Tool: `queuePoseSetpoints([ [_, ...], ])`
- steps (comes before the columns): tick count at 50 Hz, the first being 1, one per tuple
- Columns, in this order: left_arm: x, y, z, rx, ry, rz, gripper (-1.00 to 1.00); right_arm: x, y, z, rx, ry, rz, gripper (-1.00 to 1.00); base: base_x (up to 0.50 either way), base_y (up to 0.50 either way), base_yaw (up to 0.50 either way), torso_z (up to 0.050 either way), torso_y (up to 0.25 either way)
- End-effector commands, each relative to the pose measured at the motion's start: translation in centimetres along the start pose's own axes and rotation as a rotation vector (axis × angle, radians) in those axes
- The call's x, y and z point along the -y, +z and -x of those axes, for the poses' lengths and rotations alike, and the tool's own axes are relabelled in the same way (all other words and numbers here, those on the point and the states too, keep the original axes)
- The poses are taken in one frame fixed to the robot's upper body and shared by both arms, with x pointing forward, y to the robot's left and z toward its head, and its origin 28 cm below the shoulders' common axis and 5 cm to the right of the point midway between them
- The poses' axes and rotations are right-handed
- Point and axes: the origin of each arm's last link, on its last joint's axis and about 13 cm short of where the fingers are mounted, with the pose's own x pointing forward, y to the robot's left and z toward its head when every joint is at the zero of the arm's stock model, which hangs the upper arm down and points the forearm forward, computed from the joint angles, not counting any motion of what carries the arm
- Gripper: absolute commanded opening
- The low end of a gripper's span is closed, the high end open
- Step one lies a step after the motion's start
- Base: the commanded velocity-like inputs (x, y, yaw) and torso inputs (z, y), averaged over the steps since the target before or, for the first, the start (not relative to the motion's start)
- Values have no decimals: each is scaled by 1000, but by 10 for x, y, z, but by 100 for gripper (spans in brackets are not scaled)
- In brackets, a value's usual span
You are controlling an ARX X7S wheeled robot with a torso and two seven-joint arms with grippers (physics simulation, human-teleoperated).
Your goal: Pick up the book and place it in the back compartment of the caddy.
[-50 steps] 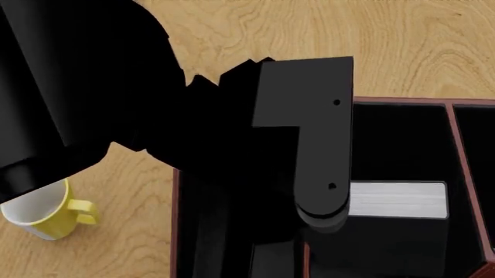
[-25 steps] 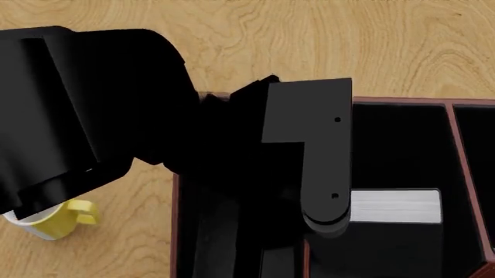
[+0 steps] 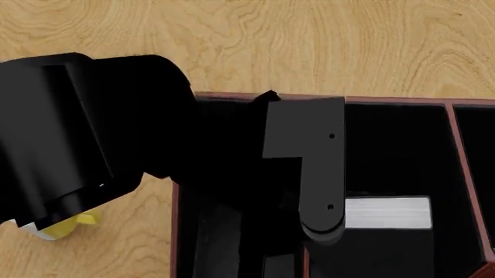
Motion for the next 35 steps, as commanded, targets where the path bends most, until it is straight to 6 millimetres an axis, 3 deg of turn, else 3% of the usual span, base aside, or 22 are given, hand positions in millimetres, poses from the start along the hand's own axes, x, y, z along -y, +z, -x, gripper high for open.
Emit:
queuePoseSetpoints([
  [1,0,-2,-5,26,3,15,-100,0,-1,0,-3,2,1,100,0,0,0,0,10],
  [35,-6,-16,-29,10,-18,36,-100,0,-7,3,-13,-2,8,100,0,0,0,0,1],
])
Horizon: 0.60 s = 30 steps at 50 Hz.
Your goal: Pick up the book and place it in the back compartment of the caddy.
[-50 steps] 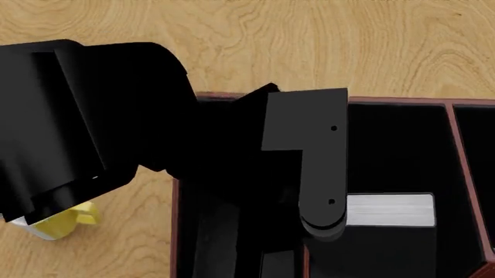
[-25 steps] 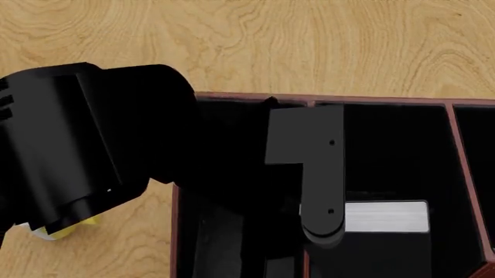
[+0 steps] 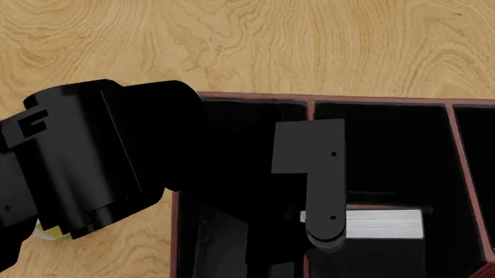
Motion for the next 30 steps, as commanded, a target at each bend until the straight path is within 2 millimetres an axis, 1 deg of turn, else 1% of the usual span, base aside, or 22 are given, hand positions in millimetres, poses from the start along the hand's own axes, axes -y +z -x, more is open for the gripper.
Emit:
queuePoseSetpoints([
  [1,-2,0,-5,21,-2,14,-100,0,-2,1,-3,0,2,100,0,0,0,0,0],
  [30,-6,-13,-29,18,-28,24,-100,-3,-5,1,-11,2,12,100,0,0,0,0,1],
])
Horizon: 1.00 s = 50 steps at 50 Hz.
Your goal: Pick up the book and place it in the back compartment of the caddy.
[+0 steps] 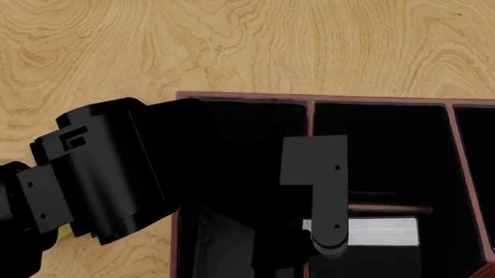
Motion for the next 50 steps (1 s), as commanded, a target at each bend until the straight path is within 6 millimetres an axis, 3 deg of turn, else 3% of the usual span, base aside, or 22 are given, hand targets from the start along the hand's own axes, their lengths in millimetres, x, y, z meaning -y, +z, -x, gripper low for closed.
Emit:
queuePoseSetpoints([
  [1,-1,0,-6,32,-12,17,-100,-1,-1,0,-3,1,5,100,0,0,0,0,0],
  [31,3,-15,-26,25,-42,22,-100,2,-4,2,-11,-2,20,100,0,0,0,0,0],
  [47,3,-15,-27,27,-48,17,-100,2,-3,1,-9,1,23,100,0,0,-1,0,0],
  [48,3,-14,-26,30,-53,20,100,2,-3,1,-9,0,21,100,0,0,-4,0,0],
  [50,3,-14,-26,31,-53,20,100,1,-3,1,-9,2,22,100,0,0,0,0,0],
])
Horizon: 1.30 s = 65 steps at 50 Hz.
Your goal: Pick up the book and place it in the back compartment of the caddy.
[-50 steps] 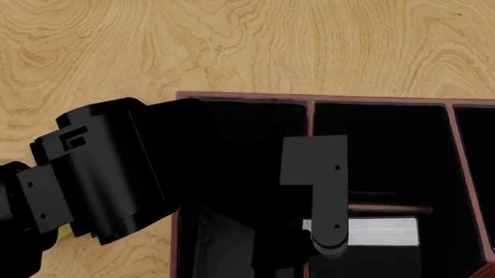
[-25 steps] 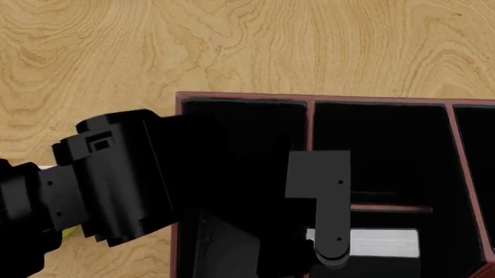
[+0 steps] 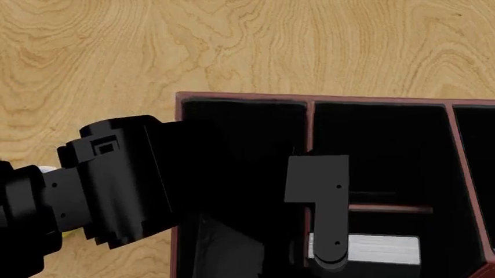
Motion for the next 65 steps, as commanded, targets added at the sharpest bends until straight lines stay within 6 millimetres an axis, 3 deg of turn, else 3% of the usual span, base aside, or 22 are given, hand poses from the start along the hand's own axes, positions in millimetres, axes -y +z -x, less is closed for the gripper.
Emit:
queuePoseSetpoints([
  [1,3,-1,-3,12,-23,27,100,-1,0,0,0,2,0,100,0,0,0,0,0],
  [27,0,1,-1,19,-9,16,100,-3,-1,-1,-1,6,1,100,0,0,0,0,0],
  [37,-6,29,23,71,18,-9,100,-2,2,-2,8,3,-5,100,0,0,0,0,0],
  [48,-9,39,34,96,40,-23,100,-2,4,-3,13,6,-7,100,0,0,0,0,0],
  [65,-25,60,73,187,122,-20,100,-2,5,-3,13,8,-10,100,0,0,0,0,0],
])
